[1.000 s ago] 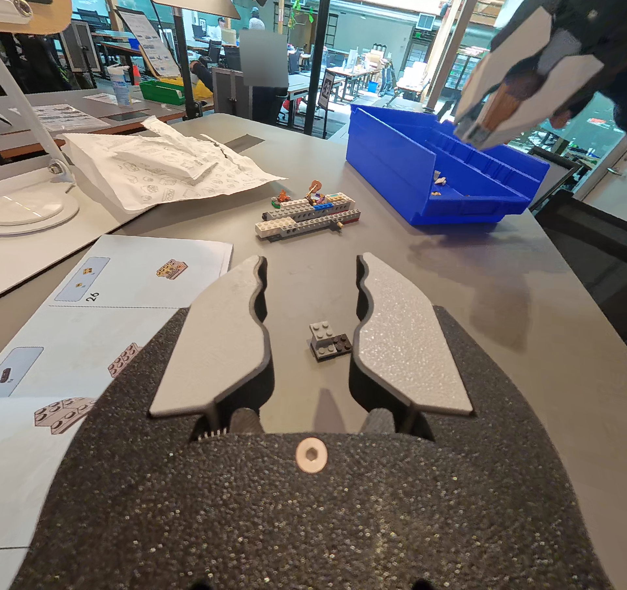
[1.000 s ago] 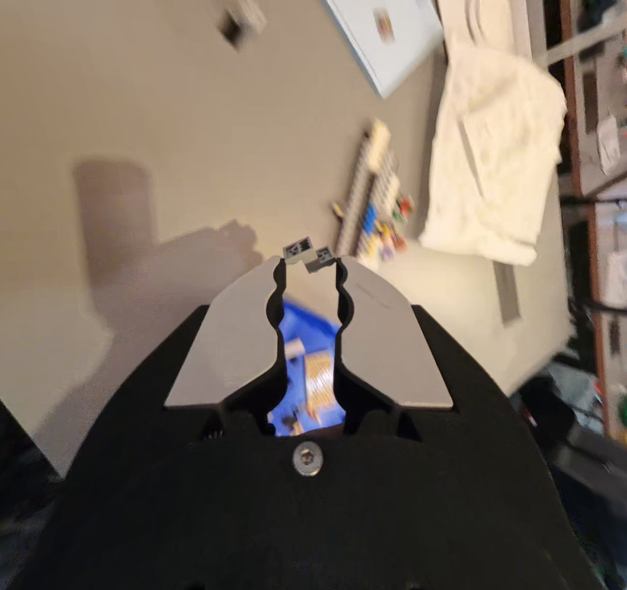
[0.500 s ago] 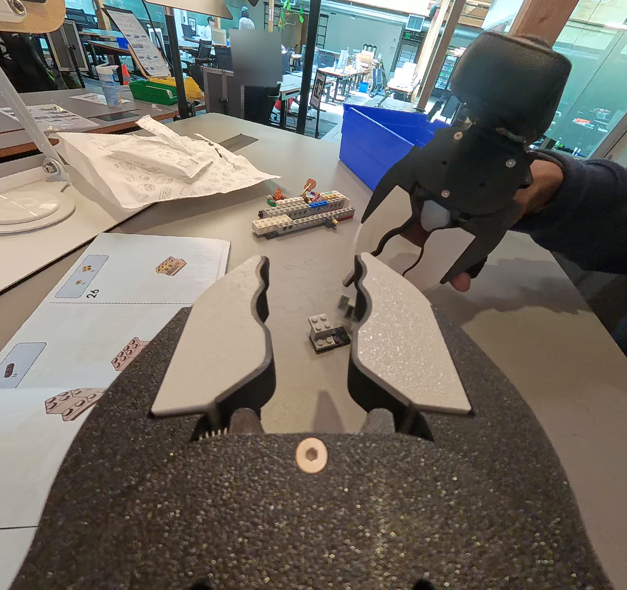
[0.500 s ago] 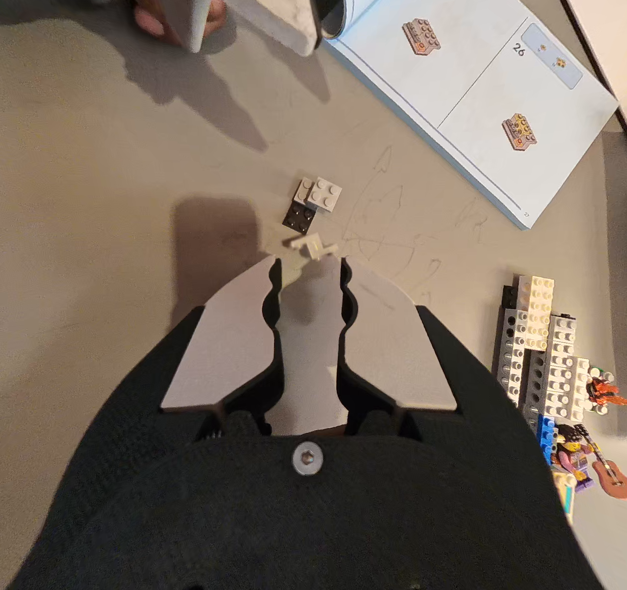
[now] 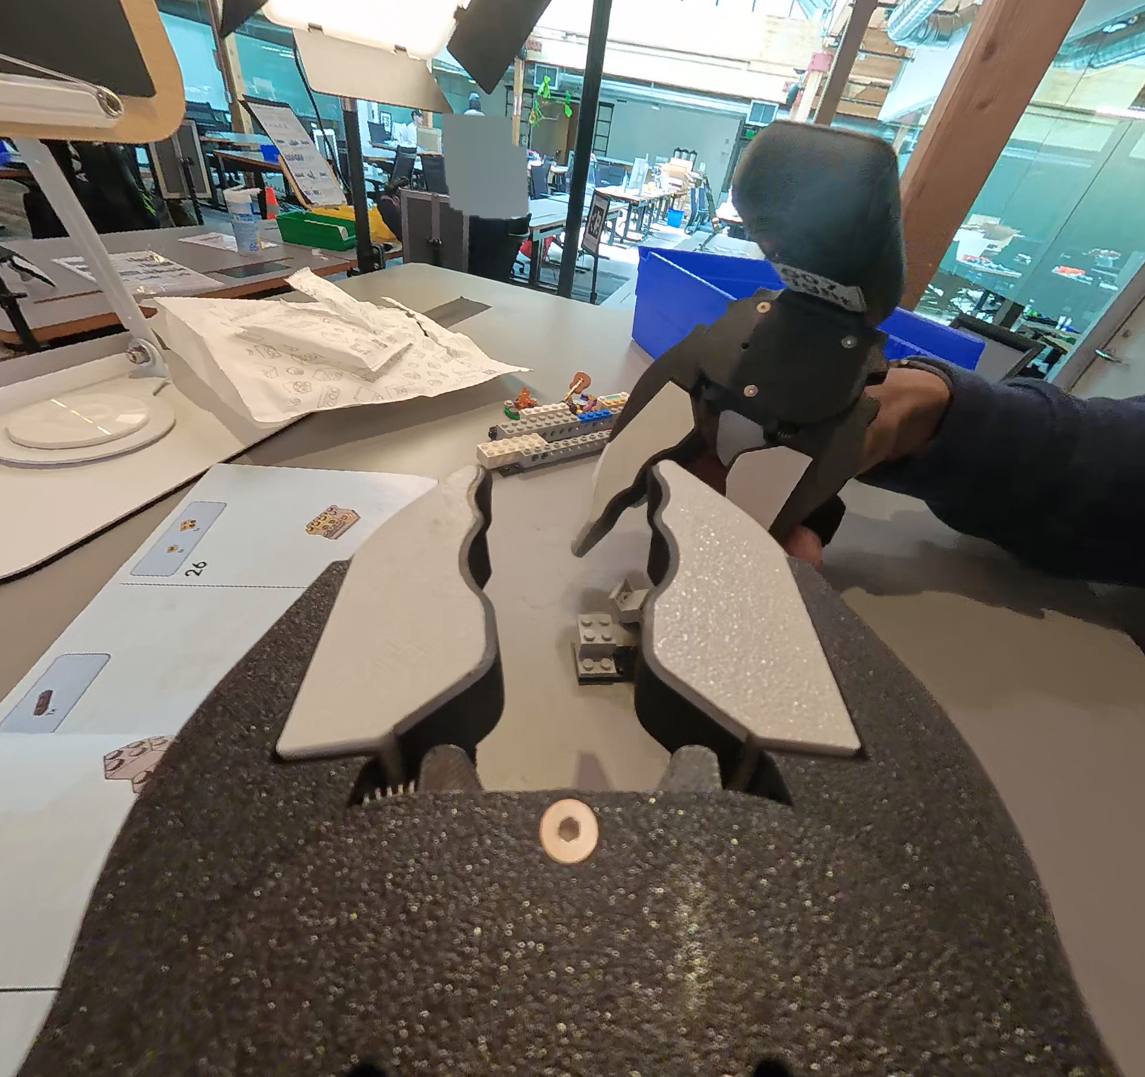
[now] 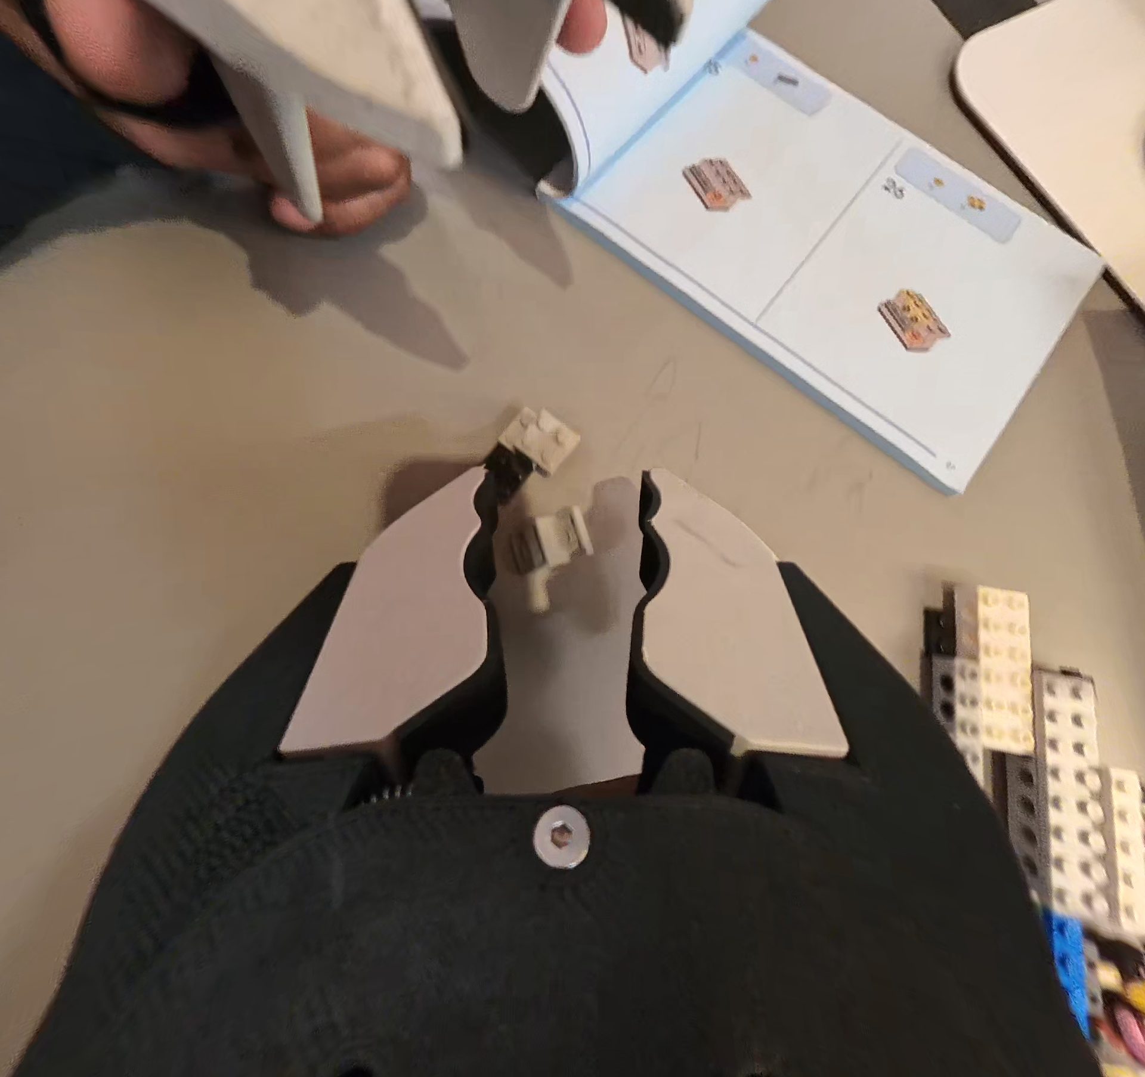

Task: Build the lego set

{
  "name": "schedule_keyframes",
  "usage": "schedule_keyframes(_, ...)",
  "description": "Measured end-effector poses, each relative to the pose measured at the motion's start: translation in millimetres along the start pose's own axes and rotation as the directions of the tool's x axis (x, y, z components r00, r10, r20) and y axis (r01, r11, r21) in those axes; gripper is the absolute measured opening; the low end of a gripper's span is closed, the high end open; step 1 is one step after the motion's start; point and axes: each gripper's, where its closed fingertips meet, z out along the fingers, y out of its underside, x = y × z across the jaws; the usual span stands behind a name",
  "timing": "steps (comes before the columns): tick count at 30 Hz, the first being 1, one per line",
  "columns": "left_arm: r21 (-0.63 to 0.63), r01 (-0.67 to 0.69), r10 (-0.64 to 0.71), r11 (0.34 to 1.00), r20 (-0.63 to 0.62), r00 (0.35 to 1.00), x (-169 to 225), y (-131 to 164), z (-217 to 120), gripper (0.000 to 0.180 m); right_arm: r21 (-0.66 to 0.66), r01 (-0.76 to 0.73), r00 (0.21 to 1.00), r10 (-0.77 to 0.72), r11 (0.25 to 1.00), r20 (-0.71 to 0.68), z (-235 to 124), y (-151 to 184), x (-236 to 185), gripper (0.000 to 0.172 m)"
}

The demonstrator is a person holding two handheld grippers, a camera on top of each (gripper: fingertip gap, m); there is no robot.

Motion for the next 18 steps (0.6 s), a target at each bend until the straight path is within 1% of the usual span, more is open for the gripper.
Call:
schedule_keyframes(2, 0.018, -0.004, 0.003, 1.0, 0.01, 1.0, -1, -3, -1, 0.048, -0.009, 0.006, 0.998, -0.005, 1.0, 0.056, 7, -6, -4, 0.044)
schedule_keyframes(6, 0.029, 0.007, -0.007, 1.0, 0.01, 1.0, -3, -4, -3, 0.048, -0.029, 0.103, 0.994, -0.102, 0.994, 0.035, 16, -2, 0, 0.044)
schedule_keyframes(9, 0.031, 0.011, -0.011, 0.999, 0.008, 1.0, -3, -4, -3, 0.047, 0.013, 0.082, 0.996, -0.083, 0.997, 0.042, 13, -3, 1, 0.038)
schedule_keyframes(11, 0.026, 0.009, -0.009, 1.0, 0.007, 1.0, -2, -3, -2, 0.047, 0.003, 0.072, 0.997, -0.072, 0.997, 0.034, 11, 1, 3, 0.036)
schedule_keyframes(13, 0.018, 0.001, -0.001, 1.0, 0.012, 1.0, -2, -2, -1, 0.047, -0.006, 0.029, 0.999, -0.029, 1.0, 0.024, 7, 0, 4, 0.036)
schedule_keyframes(16, 0.022, -0.003, 0.003, 1.0, 0.027, 1.0, -4, -3, -2, 0.046, -0.046, -0.143, 0.989, 0.141, 0.989, -0.05, 5, 1, 11, 0.035)
schedule_keyframes(18, 0.029, 0.002, -0.003, 1.0, 0.033, 0.999, -6, -3, -2, 0.046, -0.047, -0.207, 0.977, 0.204, 0.977, -0.064, 5, 0, 7, 0.036)
